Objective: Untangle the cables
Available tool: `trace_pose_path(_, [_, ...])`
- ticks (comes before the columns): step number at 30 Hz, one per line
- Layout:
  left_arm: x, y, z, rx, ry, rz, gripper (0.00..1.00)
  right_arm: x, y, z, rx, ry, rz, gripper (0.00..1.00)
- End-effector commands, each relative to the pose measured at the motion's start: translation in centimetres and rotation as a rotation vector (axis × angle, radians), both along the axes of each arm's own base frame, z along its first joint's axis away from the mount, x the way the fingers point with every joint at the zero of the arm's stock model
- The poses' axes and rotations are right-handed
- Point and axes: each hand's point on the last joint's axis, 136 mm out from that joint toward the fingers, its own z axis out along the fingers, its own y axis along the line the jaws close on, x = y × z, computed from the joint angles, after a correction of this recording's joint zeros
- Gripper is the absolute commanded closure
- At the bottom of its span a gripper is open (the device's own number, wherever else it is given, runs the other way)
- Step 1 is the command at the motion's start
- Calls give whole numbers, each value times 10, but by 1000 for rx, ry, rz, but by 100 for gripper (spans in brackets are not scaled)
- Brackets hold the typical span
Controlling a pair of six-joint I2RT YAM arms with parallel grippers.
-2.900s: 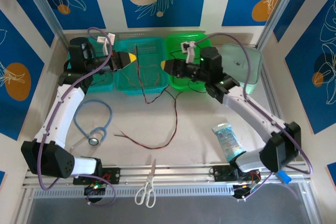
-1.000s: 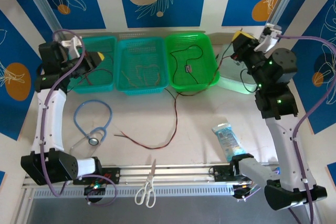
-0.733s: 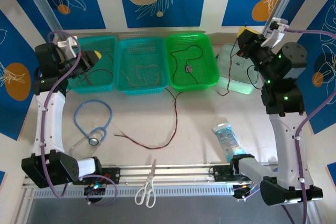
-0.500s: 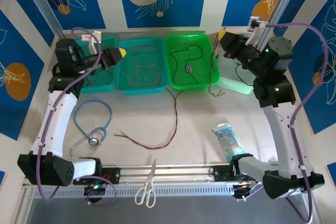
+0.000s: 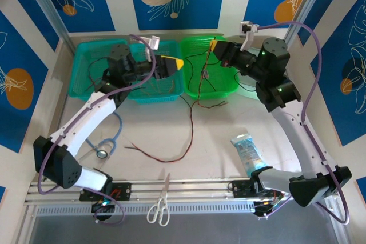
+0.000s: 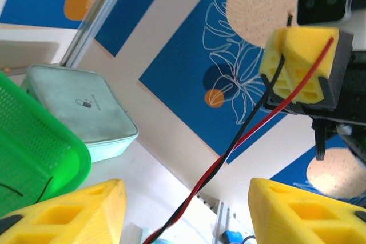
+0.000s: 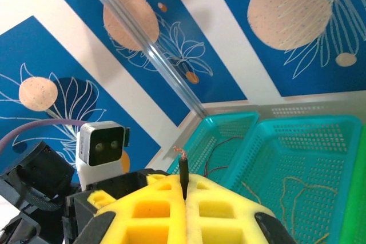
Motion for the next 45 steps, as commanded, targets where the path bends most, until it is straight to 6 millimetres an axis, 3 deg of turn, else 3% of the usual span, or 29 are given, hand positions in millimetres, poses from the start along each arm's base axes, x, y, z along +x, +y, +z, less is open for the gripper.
trace_pose_path(1, [-13, -13, 45, -48, -203, -2, 39, 6, 7, -5, 12, 8, -13, 100])
trace_pose_path(9, [-23, -35, 56, -68, -238, -55, 38, 8, 27, -17, -16, 25, 9, 100])
trace_pose_path(21, [-8, -42, 41, -24, -195, -16, 46, 5, 38, -15, -22, 22, 39, 100])
trace_pose_path(25, [-6, -46, 32, -16, -172, -39, 60, 5, 38, -16, -24, 25, 38, 100])
trace_pose_path(32, [-5, -46, 35, -23, -172, -33, 88, 5, 37, -16, -30, 23, 33, 100])
trace_pose_path(35, [-7, -44, 35, -20, -172, -26, 87, 5, 32, -15, -30, 20, 22, 100])
trace_pose_path(37, [-7, -44, 35, -17, -171, -28, 76, 6, 29, -15, -28, 23, 16, 100])
trace_pose_path(45, [-7, -42, 40, -33, -174, -19, 75, 6, 26, -17, -28, 27, 11, 100])
